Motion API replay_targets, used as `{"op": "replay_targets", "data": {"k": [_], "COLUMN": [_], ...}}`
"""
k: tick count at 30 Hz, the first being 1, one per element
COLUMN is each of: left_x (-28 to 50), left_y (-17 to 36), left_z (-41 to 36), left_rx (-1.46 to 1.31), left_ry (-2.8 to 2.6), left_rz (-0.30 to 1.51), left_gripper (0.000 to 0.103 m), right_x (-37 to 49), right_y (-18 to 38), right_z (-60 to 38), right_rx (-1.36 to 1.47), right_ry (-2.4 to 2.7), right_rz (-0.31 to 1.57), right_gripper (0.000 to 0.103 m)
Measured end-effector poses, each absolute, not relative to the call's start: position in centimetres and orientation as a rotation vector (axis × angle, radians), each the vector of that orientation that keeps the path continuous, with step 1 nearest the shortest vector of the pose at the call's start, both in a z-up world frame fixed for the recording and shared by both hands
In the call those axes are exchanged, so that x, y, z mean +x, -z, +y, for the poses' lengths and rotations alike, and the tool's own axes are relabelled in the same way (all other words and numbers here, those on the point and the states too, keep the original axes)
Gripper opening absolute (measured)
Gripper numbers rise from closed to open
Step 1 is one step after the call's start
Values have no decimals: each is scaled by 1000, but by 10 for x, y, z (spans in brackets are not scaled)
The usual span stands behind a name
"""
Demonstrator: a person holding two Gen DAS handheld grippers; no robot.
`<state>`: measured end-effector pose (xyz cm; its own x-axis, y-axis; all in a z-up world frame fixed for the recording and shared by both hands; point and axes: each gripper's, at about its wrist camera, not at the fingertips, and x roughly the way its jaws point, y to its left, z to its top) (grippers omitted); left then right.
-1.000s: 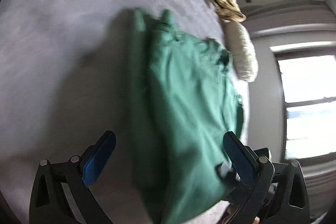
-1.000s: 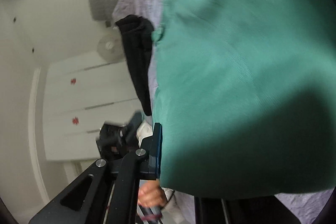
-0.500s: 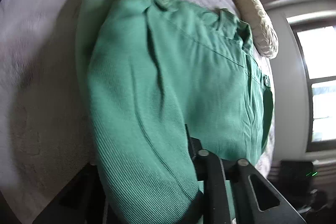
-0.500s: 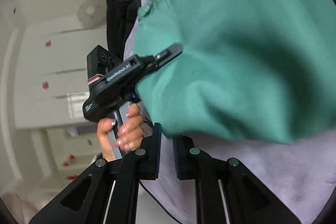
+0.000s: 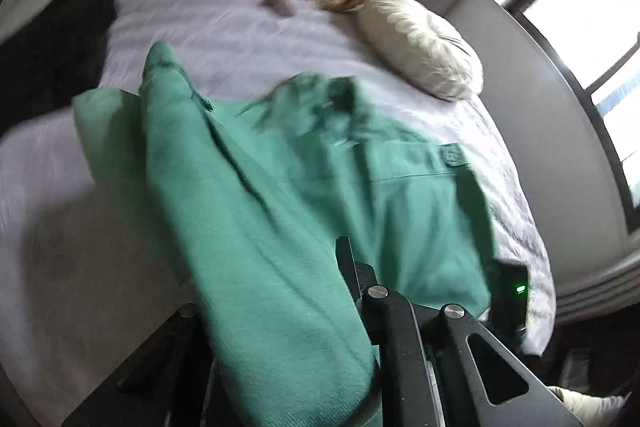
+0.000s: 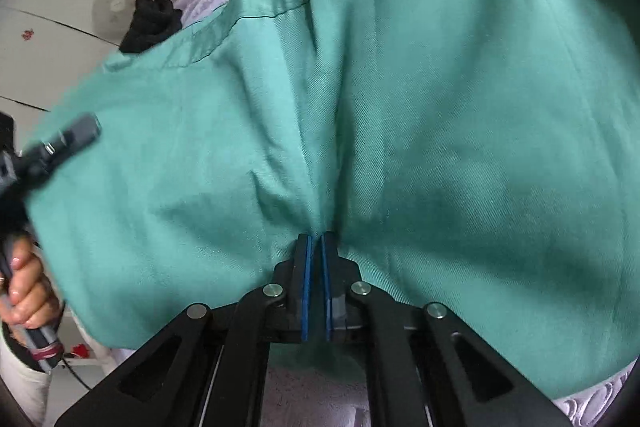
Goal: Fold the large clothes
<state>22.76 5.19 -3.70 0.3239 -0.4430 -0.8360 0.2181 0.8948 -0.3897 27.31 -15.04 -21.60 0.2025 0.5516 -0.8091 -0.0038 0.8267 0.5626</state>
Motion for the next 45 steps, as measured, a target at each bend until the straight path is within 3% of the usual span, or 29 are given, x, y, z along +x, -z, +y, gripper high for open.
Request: {"op": "replay_targets", "data": {"k": [8,16,19,21,23,28,34,36,38,45], "left_x": [230,234,234,232,227,219,216,217,216,185], "left_y": [-2,83,103,102,96,68,25,26,32,82], "left_z": [-107,-246,-258,-260,-266,-285,-221,-187,-156,-72], "left_rx": [80,281,279,224,170,64,-34,-14,-2,-35], "left_ry": [568,582,558,575,614,775,673,534,417,140], "left_rz": [1080,1207,1240,1233,1209,1200,1093,1082,1087,1211], "left_gripper": [15,17,39,66,83,85,85,85,85,85], "right_x": [237,186,173,165,155,167,191,194,194,213], "right_y": [190,205,223,229,231,234,222,217,207,139], "right_z": [-252,-373,-396,-407,-418,-421,-416,-420,-424,-393], "right_rx": [811,1040,1131,1166,1177,1180,1125,1112,1085,788], "right_ry": [-476,-338,-307,-304,-311,-322,-333,-330,-325,-343], "right_rz": [1188,1091,1087,1076,1072,1090,1116,1119,1110,1029], "right_gripper": [8,10,10,10,10,10,10,21,73,75]}}
